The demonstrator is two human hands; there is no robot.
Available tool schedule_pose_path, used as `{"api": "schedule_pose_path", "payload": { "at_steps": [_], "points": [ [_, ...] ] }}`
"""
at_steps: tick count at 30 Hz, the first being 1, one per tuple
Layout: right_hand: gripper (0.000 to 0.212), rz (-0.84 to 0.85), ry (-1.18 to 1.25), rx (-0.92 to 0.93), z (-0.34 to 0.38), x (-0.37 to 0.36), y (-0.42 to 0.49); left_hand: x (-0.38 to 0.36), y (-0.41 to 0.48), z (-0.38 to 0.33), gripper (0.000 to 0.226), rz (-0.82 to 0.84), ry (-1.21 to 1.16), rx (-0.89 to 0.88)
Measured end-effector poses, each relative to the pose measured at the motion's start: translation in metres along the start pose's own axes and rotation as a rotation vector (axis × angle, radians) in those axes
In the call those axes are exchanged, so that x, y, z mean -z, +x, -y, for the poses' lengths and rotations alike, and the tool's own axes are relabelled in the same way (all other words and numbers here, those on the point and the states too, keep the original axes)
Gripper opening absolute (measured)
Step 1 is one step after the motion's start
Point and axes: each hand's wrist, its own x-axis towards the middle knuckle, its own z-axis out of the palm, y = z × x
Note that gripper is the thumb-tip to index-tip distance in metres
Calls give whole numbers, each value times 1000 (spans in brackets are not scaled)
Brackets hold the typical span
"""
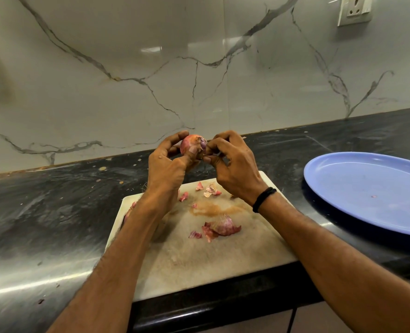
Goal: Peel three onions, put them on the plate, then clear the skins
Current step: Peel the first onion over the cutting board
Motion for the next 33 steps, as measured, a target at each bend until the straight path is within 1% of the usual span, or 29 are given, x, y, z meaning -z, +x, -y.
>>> {"api": "schedule_pose_path", "payload": {
  "at_steps": [4,7,11,13,16,21,25,29,33],
  "points": [
    [10,71,1,-11,-1,-1,-3,1,0,-5,31,-60,-138,63],
    [18,89,-20,-34,-3,0,-4,2,0,-8,36,-62,-162,74],
    [28,42,21,-50,3,1,-2,1,-1,-9,43,-23,-152,87],
    [33,7,45,-42,5,0,-1,0,-3,-9,43,13,-156,94],
    [37,-1,47,-46,5,-1,-1,-3,-7,-11,41,61,-139,103],
    [35,-4,39,-33,5,-1,-1,-5,-8,-12,39,95,-176,150],
    [34,-24,41,-24,5,-1,-1,-5,-6,-13,37,79,-181,157],
    [29,-21,35,-26,3,-2,-1,-6,-7,-11,34,55,-171,156],
    [22,-15,49,-24,2,-2,-1,-7,-7,-10,36,37,-164,155]
  ]
}}
